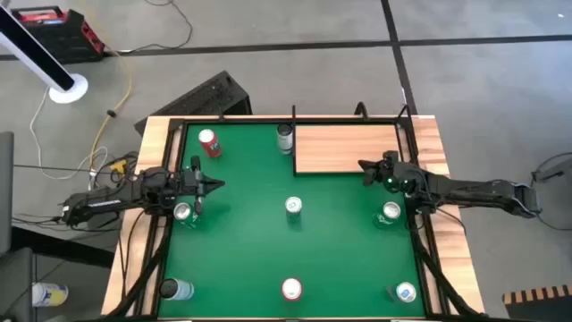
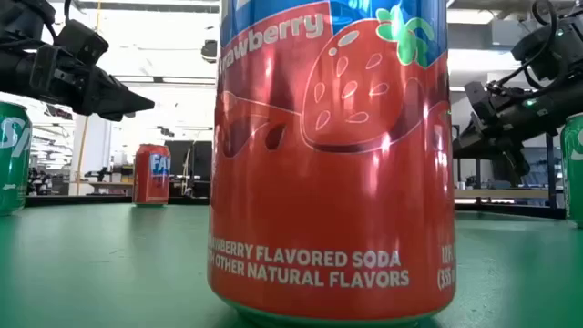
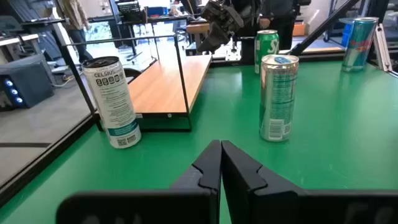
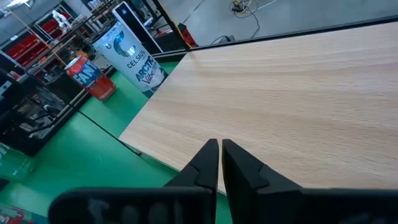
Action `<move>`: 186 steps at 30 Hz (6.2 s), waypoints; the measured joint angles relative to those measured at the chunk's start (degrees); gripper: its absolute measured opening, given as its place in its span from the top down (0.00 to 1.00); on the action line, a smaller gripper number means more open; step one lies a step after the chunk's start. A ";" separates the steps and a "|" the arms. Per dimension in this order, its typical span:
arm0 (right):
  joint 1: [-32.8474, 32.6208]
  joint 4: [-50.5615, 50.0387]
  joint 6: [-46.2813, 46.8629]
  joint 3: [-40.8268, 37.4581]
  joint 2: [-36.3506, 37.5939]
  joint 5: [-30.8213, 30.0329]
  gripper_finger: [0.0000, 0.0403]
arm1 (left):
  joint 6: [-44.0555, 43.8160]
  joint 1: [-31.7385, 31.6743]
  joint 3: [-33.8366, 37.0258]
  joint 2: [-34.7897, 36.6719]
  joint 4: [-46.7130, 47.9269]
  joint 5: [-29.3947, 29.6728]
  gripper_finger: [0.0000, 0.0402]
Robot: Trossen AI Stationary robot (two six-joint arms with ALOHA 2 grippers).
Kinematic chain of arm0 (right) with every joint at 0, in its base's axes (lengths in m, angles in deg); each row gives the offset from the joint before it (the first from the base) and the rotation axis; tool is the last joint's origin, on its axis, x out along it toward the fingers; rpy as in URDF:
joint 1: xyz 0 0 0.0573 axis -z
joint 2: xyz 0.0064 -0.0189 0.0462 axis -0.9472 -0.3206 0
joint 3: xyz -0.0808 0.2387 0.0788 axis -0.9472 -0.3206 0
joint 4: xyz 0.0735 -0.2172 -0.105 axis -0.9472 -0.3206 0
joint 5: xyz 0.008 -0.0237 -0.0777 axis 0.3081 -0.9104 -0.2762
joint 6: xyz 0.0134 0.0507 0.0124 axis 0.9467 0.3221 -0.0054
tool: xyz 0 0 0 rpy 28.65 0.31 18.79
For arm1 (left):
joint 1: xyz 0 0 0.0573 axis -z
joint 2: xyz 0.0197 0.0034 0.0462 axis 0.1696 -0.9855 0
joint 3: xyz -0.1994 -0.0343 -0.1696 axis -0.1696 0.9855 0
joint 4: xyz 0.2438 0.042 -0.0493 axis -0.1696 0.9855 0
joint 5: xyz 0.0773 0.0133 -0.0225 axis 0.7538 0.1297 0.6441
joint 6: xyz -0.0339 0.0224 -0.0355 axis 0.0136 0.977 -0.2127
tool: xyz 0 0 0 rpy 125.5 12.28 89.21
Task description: Place canned beverage on shelf
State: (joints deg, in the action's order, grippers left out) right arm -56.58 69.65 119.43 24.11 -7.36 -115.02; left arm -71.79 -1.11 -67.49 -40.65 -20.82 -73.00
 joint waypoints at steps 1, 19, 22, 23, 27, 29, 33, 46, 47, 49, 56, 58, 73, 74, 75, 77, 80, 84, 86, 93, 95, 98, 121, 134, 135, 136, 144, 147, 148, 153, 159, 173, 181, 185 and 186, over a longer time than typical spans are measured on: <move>0.00 -0.02 0.00 0.02 0.00 -0.02 0.88 | 0.00 0.00 0.02 -0.02 -0.02 0.00 1.00; 0.02 -0.01 0.00 0.00 0.02 -0.01 0.88 | 0.00 0.00 0.02 0.00 0.00 -0.02 1.00; 0.00 -0.02 0.00 0.02 0.02 -0.02 0.88 | 0.00 0.02 0.00 -0.02 0.00 -0.02 1.00; 0.01 0.00 0.00 0.01 0.01 -0.01 0.88 | 0.00 0.00 0.00 -0.02 -0.02 -0.02 1.00; 0.02 -0.01 0.00 0.02 0.01 0.00 0.88 | 0.00 0.00 0.00 -0.02 -0.02 -0.02 1.00; 0.01 -0.02 0.00 0.00 0.02 -0.02 0.88 | 0.00 0.00 0.01 -0.01 0.00 -0.01 1.00; 0.00 -0.02 0.00 0.02 0.02 -0.02 0.88 | 0.00 0.02 0.02 -0.02 0.00 -0.01 1.00; 0.01 -0.02 0.00 0.02 0.01 -0.01 0.88 | 0.00 0.02 0.01 -0.02 -0.01 0.00 1.00; 0.00 -0.01 0.00 0.00 0.01 -0.02 0.88 | 0.00 0.02 0.02 -0.02 0.00 -0.02 1.00; 0.02 -0.01 0.00 0.02 0.01 -0.02 0.88 | 0.00 0.00 0.00 -0.02 -0.02 -0.02 1.00; 0.01 0.00 0.00 0.01 0.02 -0.01 0.88 | 0.00 0.00 0.00 -0.02 0.00 0.00 1.00; 0.00 0.00 0.00 0.01 0.02 0.00 0.88 | 0.00 0.01 0.02 0.00 0.00 -0.01 1.00; 0.02 -0.01 0.00 0.00 0.01 -0.01 0.88 | 0.00 0.02 0.02 0.00 -0.02 0.00 1.00; 0.00 -0.01 0.00 0.00 0.00 -0.02 0.88 | 0.00 0.02 0.02 -0.02 -0.02 -0.02 1.00; 0.02 0.00 0.00 0.00 0.02 0.00 0.88 | 0.00 0.00 0.02 0.00 0.00 0.00 1.00; 0.02 0.00 0.00 0.00 0.02 -0.02 0.88 | 0.00 0.02 0.02 -0.02 -0.01 -0.02 1.00; 0.02 -0.02 0.00 0.02 0.00 -0.01 0.88 | -0.52 0.02 0.02 -0.02 -0.17 -0.02 1.00; 0.01 -0.01 0.00 0.01 0.01 -0.01 0.88 | -11.29 0.02 0.04 -0.02 -0.37 -0.39 1.00; 0.02 -0.02 0.00 0.00 0.02 0.00 0.88 | -17.08 0.02 0.06 -0.02 -0.44 -0.42 1.00; 0.04 0.13 0.00 0.01 0.01 -0.02 0.88 | -22.29 0.00 0.13 -0.02 -2.10 9.31 1.00; 0.04 0.15 0.00 0.02 0.00 -0.02 0.88 | -23.42 0.00 0.13 -0.02 -2.19 12.44 1.00; 0.04 0.31 0.00 0.02 0.02 -0.04 0.88 | -24.45 0.00 0.13 -0.02 -2.45 15.57 1.00; -11.33 -11.49 -21.53 25.98 -5.37 14.99 0.88 | -3.67 0.00 0.04 -0.04 -21.46 20.98 1.00; -21.35 -72.43 12.06 59.21 -22.22 17.12 0.88 | 0.67 0.02 0.04 -0.05 -22.88 23.70 1.00; -21.61 -75.66 16.41 60.39 -23.16 18.42 0.88 | 0.47 0.00 0.04 -0.04 -23.11 24.40 1.00; -21.73 -78.45 21.11 61.42 -24.11 19.51 0.88 | 0.41 0.00 0.04 -0.04 -23.19 25.31 1.00; -23.52 -91.79 32.52 66.03 -34.01 27.20 0.88 | -0.15 0.00 0.02 -0.04 -23.08 26.56 1.00; -23.48 -90.26 29.17 66.04 -37.05 27.29 0.88 | -0.22 0.00 0.04 -0.04 -22.82 26.56 1.00; -23.48 -90.62 27.40 66.07 -38.20 27.95 0.88 | -0.26 0.01 0.02 -0.04 -22.80 26.56 1.00; -23.52 -91.79 21.49 65.96 -42.35 30.55 0.86 | -2.03 0.00 0.02 -0.04 -22.46 26.51 1.00; -23.48 -91.48 16.84 65.92 -44.11 31.30 0.71 | -2.98 0.00 0.02 -0.07 -19.80 26.40 1.00; -23.48 -92.02 12.15 66.01 -42.91 30.71 0.23 | -5.22 0.00 0.00 -0.07 -17.92 26.38 1.00; -23.48 -92.08 8.36 66.01 -43.55 28.42 0.21 | -5.22 0.00 0.00 -0.07 -17.23 26.38 1.00; -23.75 -91.93 -0.59 65.99 -43.98 28.42 0.21 | -5.22 0.02 0.00 -0.07 -17.16 26.40 1.00; -23.89 -91.91 -3.37 66.00 -43.98 28.42 0.21 | -5.22 0.02 0.00 -0.07 -17.16 26.43 1.00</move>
State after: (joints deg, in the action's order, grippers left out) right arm -80.47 -22.26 116.06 90.11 -51.34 -86.61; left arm -77.01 -1.09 -67.49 -40.72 -37.99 -46.57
